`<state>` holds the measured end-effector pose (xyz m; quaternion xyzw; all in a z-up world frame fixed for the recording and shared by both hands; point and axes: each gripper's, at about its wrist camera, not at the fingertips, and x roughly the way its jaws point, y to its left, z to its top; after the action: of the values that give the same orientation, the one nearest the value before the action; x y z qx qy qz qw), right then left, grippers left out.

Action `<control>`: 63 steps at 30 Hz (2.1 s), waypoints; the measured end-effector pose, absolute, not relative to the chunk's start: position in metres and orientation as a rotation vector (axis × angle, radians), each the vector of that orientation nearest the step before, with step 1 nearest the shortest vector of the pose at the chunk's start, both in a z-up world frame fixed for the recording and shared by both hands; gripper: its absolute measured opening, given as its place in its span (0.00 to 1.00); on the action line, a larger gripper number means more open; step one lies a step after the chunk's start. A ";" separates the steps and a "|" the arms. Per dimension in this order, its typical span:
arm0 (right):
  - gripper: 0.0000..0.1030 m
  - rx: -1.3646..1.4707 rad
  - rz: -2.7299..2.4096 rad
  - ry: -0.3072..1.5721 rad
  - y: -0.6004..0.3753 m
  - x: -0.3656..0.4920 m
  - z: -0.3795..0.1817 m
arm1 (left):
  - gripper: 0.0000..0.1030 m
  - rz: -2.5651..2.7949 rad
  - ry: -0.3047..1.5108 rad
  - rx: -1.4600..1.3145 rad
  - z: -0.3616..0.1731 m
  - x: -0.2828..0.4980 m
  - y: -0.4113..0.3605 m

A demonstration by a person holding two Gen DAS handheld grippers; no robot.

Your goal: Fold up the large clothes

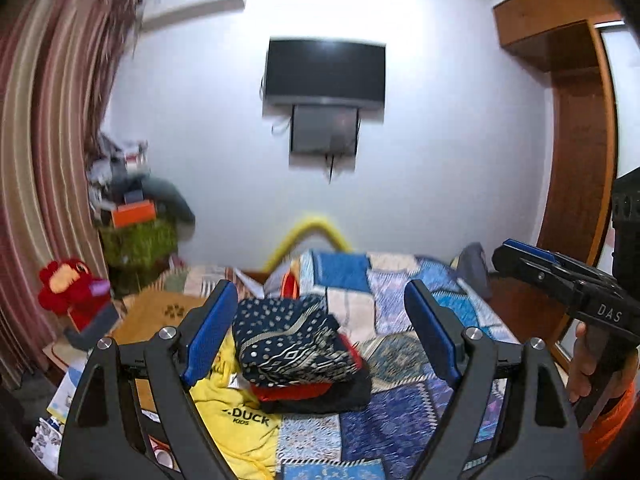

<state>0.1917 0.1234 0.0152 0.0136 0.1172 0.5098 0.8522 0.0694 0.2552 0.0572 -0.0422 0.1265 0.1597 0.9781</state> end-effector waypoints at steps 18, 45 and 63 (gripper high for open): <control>0.78 0.017 0.922 0.148 0.084 0.140 -0.011 | 1.00 0.501 0.087 0.002 0.024 -0.001 0.165; 0.87 -0.031 0.875 0.195 0.078 0.137 -0.023 | 1.00 0.499 0.143 -0.056 0.003 0.009 0.179; 0.87 -0.033 0.874 0.211 0.072 0.138 -0.022 | 1.00 0.494 0.158 -0.061 0.003 0.016 0.178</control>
<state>0.1380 0.0724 -0.0221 -0.0157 0.1020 0.4225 0.9005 0.0158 0.1781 0.0033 -0.0301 0.0779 0.2442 0.9661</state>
